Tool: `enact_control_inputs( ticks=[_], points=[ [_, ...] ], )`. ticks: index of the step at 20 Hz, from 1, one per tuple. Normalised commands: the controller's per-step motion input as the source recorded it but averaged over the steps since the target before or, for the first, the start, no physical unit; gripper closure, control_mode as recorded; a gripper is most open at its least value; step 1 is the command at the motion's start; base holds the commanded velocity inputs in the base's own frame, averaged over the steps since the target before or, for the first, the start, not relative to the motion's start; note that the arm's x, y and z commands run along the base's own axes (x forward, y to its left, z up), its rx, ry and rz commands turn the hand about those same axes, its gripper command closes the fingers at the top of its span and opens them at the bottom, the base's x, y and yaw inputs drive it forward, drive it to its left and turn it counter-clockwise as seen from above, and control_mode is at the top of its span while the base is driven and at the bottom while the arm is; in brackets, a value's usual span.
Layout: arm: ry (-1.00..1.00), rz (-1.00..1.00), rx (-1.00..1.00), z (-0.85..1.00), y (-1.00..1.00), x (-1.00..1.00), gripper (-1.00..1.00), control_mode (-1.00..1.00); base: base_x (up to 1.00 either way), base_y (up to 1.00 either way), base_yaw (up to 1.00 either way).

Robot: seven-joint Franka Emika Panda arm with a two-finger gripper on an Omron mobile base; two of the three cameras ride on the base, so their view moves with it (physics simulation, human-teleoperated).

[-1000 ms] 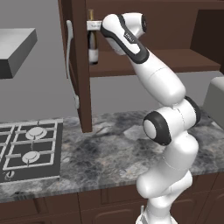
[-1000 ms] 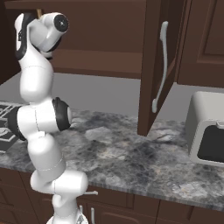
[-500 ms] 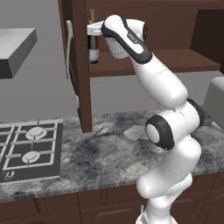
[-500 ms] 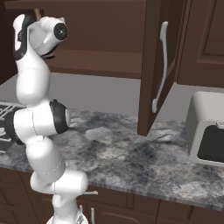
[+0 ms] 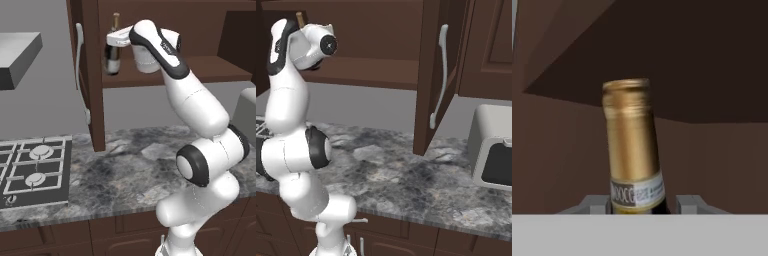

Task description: Get the candle and the wine from the cabinet and move them to the dining counter.

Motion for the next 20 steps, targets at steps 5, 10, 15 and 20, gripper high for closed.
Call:
enact_control_inputs(
  ticks=[5,10,15,20],
  points=[
    [0.0,0.0,0.0,0.0,-0.22,-0.56,1.0,-1.0,0.0,0.0,0.0],
    [0.0,-0.03,0.0,0.0,-0.32,-0.73,1.0,-1.0,0.0,0.0,0.0],
    [0.0,-0.06,0.0,0.0,-0.35,-0.99,1.0,-1.0,0.0,0.0,0.0],
    [0.02,-0.08,0.0,0.0,-0.25,-1.0,1.0,-1.0,0.0,0.0,0.0]
  ],
)
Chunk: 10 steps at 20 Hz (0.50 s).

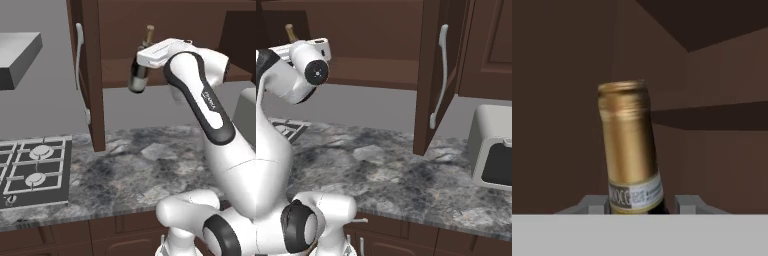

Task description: Get the candle and the wine from the cabinet and move them to the dining counter.

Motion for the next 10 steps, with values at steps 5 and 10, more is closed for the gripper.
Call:
enact_control_inputs(
  ticks=[5,10],
  points=[
    [0.09,-0.13,0.0,0.0,-0.15,-0.98,1.0,-1.0,0.0,0.0,0.0],
    [0.2,-0.13,-0.01,0.0,-0.33,-0.81,1.0,-1.0,0.0,0.0,0.0]
  ],
)
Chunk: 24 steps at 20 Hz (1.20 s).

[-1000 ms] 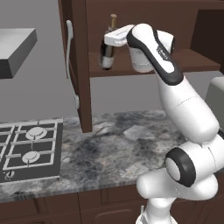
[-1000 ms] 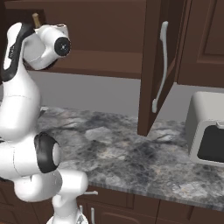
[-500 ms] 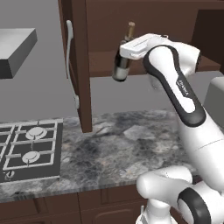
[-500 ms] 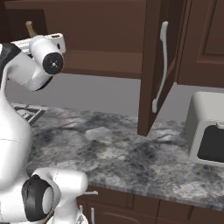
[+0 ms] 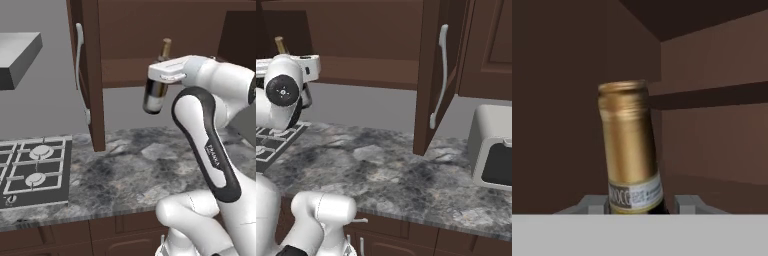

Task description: Get the candle and the wine from the cabinet and move them to the dining counter.

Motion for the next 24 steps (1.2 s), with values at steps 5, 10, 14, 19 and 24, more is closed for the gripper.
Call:
enact_control_inputs(
  ticks=[5,10,14,19,24],
  points=[
    [0.2,-0.13,0.0,0.0,-0.33,-0.68,1.0,-1.0,0.0,0.0,0.0],
    [0.15,-0.15,-0.01,0.0,-0.41,-0.64,1.0,-1.0,0.0,0.0,0.0],
    [0.14,-0.17,-0.02,0.0,-0.44,-0.39,1.0,-1.0,0.0,0.0,0.0],
    [0.11,-0.08,0.0,0.0,-0.36,-0.48,1.0,-1.0,0.0,0.0,0.0],
    [0.05,0.0,0.0,-0.03,-0.21,-0.27,1.0,-1.0,0.0,0.0,0.0]
  ],
)
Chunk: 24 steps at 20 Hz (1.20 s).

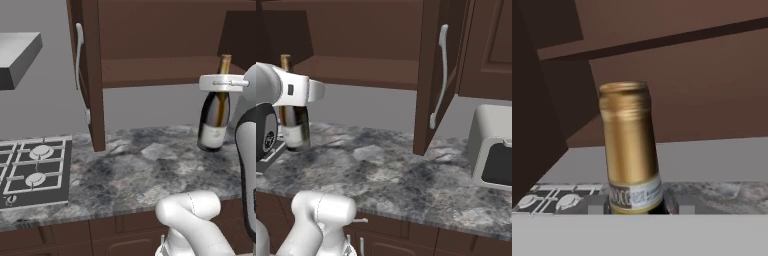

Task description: Get the candle and the wine from the cabinet and move them to the dining counter.

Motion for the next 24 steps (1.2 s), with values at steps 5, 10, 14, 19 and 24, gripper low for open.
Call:
enact_control_inputs(
  ticks=[5,10,14,19,24],
  points=[
    [0.02,0.0,0.0,-0.04,0.0,-0.01,1.0,-1.0,0.0,0.0,0.0],
    [0.01,0.0,-0.01,-0.03,0.03,0.0,1.0,-1.0,0.0,0.0,0.0],
    [0.0,0.0,-0.05,0.0,0.14,0.0,1.0,-1.0,0.0,0.0,0.0],
    [0.02,0.0,-0.01,-0.02,0.05,-0.04,1.0,-1.0,0.0,0.0,0.0],
    [0.0,0.0,0.0,0.0,0.0,0.0,1.0,1.0,-0.84,-0.12,0.0]
  ],
)
